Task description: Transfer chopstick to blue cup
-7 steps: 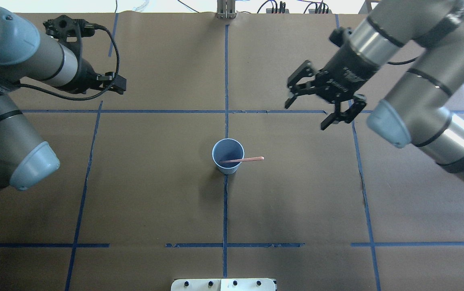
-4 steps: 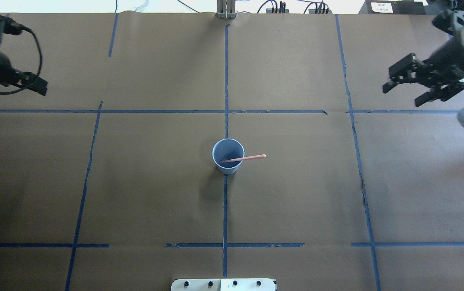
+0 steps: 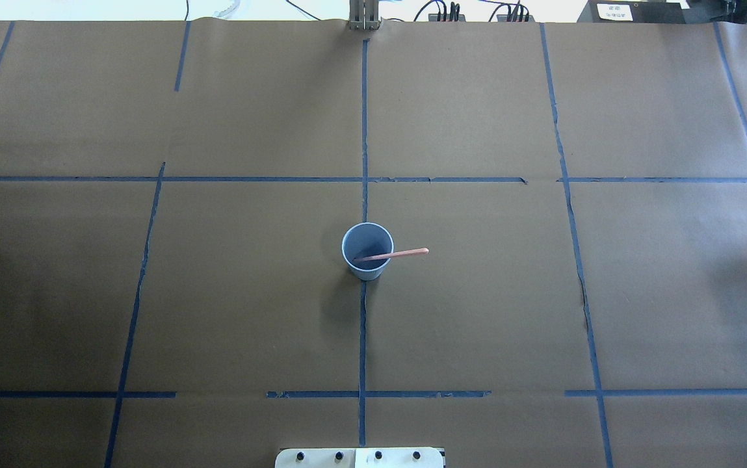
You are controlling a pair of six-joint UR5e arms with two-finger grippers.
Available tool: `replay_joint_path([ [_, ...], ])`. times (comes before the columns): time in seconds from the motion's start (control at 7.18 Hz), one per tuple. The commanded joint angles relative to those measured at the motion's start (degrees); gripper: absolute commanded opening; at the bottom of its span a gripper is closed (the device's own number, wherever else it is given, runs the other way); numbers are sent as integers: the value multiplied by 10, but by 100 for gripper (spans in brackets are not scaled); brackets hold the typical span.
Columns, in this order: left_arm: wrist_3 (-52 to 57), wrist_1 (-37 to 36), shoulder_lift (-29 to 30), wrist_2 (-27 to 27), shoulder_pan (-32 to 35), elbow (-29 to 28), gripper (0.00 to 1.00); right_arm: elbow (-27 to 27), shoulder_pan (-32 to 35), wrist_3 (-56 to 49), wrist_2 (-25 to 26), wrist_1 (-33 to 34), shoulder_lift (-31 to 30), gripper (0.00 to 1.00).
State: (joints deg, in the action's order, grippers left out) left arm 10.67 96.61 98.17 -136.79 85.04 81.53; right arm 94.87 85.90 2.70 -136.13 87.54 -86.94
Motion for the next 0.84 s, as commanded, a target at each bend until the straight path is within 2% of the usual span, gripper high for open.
replay_joint_path([
  [0.0, 31, 2, 3, -11, 28, -32, 100, -11, 49, -99, -5, 39, -9, 100],
  [0.28, -41, -5, -3, -11, 38, 2, 100, -1, 49, -103, 2, 37, -39, 100],
  [0.56, -35, -26, -15, -10, 41, 26, 100, 47, 48, -101, 2, 39, -75, 100],
  [0.7, -34, -23, -27, -15, 40, 32, 100, 50, 48, -99, 3, 39, -82, 100],
])
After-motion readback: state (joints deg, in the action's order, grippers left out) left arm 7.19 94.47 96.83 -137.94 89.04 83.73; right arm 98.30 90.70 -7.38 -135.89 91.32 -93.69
